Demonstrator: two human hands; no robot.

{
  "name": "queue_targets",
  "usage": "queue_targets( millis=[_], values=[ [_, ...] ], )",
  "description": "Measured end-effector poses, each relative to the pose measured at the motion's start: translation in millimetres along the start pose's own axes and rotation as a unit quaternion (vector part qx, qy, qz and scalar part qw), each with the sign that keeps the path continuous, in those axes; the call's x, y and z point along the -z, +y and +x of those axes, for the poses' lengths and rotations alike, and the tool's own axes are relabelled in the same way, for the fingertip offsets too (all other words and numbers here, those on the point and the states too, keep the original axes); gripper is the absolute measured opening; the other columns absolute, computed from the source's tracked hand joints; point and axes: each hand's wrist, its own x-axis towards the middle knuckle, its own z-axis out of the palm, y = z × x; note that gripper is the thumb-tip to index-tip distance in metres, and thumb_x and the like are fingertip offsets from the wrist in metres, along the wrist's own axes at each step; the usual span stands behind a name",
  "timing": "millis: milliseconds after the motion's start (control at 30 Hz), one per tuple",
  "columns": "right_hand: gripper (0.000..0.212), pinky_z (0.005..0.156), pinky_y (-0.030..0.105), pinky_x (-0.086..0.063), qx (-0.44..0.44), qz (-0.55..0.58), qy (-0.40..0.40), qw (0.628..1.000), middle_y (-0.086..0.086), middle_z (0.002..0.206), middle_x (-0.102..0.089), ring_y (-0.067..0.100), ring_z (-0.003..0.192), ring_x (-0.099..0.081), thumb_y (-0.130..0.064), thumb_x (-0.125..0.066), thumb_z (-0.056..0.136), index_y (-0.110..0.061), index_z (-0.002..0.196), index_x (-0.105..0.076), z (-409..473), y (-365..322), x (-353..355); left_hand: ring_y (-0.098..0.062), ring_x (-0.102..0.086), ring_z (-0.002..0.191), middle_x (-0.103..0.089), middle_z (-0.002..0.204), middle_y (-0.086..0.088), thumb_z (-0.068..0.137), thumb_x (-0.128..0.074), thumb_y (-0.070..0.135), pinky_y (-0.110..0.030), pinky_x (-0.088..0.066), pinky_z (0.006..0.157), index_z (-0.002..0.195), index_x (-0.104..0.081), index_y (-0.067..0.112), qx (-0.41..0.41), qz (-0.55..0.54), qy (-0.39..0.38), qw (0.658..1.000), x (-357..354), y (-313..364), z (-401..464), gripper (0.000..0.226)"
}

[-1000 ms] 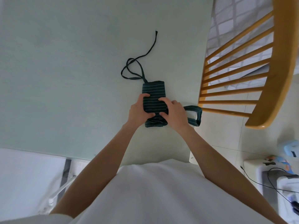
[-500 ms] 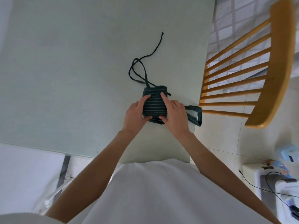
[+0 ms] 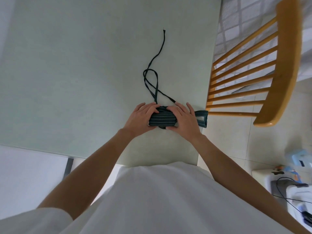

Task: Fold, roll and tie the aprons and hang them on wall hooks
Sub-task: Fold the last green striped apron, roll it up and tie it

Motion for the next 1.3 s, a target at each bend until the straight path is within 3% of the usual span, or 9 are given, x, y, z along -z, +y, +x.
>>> queue_targets(
  millis=[233, 367, 533, 633, 700, 933, 1067, 1200, 1300],
  values=[
    [0.051, 0.114, 0.044, -0.02, -0.024, 0.049, 0.005, 0.998, 0.004, 0.118, -0.063, 0.025, 0.121, -0.051, -0.032, -0.078, 0.071, -0.014, 0.115, -0.059, 6, 2, -3, -0.02, -0.051, 0.115, -0.062, 0.118, 0.002, 0.069, -0.074, 0.037, -0.031, -0.027, 0.104, 0.124, -0.052, 0.019, 0.042, -0.053, -0.041, 0.997, 0, -8, 10, 0.062],
    [0.038, 0.105, 0.035, -0.036, -0.081, 0.167, 0.016, 0.983, -0.004, 0.094, -0.068, 0.013, 0.088, -0.063, -0.03, -0.076, 0.075, -0.013, 0.106, -0.061, 13, -7, 23, -0.013, -0.05, 0.107, -0.061, 0.108, 0.006, 0.068, -0.057, 0.056, -0.024, -0.029, 0.099, 0.117, -0.057, 0.02, 0.1, -0.167, -0.017, 0.981, 17, 2, 19, 0.06],
    [0.034, 0.079, 0.015, -0.05, -0.231, 0.456, 0.071, 0.857, -0.012, 0.097, -0.064, -0.004, 0.089, -0.062, -0.021, -0.072, 0.081, -0.023, 0.109, -0.054, 19, -35, 81, -0.011, -0.06, 0.074, -0.063, 0.079, 0.0, 0.089, -0.056, 0.04, -0.021, -0.048, 0.075, 0.094, -0.061, 0.024, 0.21, -0.453, 0.081, 0.862, 56, 37, 33, 0.018],
    [0.035, 0.077, 0.03, -0.057, -0.278, 0.587, 0.127, 0.75, 0.005, 0.108, -0.066, 0.018, 0.088, -0.069, -0.014, -0.067, 0.085, -0.012, 0.117, -0.054, 25, -34, 97, -0.007, -0.049, 0.055, -0.051, 0.061, 0.005, 0.096, -0.05, 0.025, -0.017, -0.041, 0.06, 0.095, -0.067, 0.022, 0.22, -0.398, 0.112, 0.883, 63, 44, 25, 0.017],
    [0.034, 0.076, 0.035, -0.058, -0.305, 0.601, 0.161, 0.721, 0.003, 0.108, -0.065, 0.018, 0.086, -0.07, -0.014, -0.066, 0.086, -0.012, 0.118, -0.053, 27, -27, 100, -0.005, -0.048, 0.05, -0.054, 0.06, 0.009, 0.095, -0.053, 0.028, -0.017, -0.041, 0.054, 0.09, -0.07, 0.026, 0.25, -0.341, 0.108, 0.9, 60, 42, 14, 0.018],
    [0.052, 0.072, 0.029, -0.059, -0.302, 0.505, 0.237, 0.773, 0.007, 0.12, -0.06, 0.026, 0.101, -0.065, -0.024, -0.072, 0.081, -0.008, 0.126, -0.051, 24, -4, 94, -0.019, -0.063, 0.078, -0.067, 0.083, 0.001, 0.098, -0.041, 0.038, -0.028, -0.043, 0.066, 0.098, -0.067, 0.016, 0.264, -0.08, -0.029, 0.961, 57, 25, -30, 0.034],
    [0.051, 0.071, 0.002, -0.043, -0.254, 0.312, 0.245, 0.882, -0.003, 0.109, -0.062, 0.01, 0.097, -0.058, -0.038, -0.072, 0.079, -0.011, 0.118, -0.055, 22, -1, 102, -0.011, -0.059, 0.07, -0.065, 0.079, 0.005, 0.096, -0.048, 0.028, -0.027, -0.048, 0.07, 0.101, -0.063, 0.024, 0.236, -0.198, 0.02, 0.951, 71, 26, -38, 0.016],
    [0.046, 0.074, 0.029, -0.047, -0.212, 0.077, 0.258, 0.939, 0.004, 0.097, -0.066, 0.02, 0.085, -0.06, -0.045, -0.068, 0.079, -0.011, 0.107, -0.056, 22, 7, 119, -0.007, -0.044, 0.056, -0.05, 0.063, 0.011, 0.092, -0.051, 0.045, -0.02, -0.037, 0.052, 0.094, -0.065, 0.029, 0.092, -0.086, 0.066, 0.99, 99, 47, -33, 0.021],
    [0.046, 0.09, 0.04, -0.04, -0.089, -0.11, 0.073, 0.987, 0.006, 0.102, -0.066, 0.026, 0.09, -0.062, -0.043, -0.067, 0.081, -0.014, 0.115, -0.055, 22, 14, 130, -0.002, -0.043, 0.062, -0.057, 0.073, 0.011, 0.096, -0.043, 0.039, -0.013, -0.032, 0.047, 0.097, -0.069, 0.024, -0.047, 0.034, 0.161, 0.985, 119, 56, -15, 0.03]
  ],
)
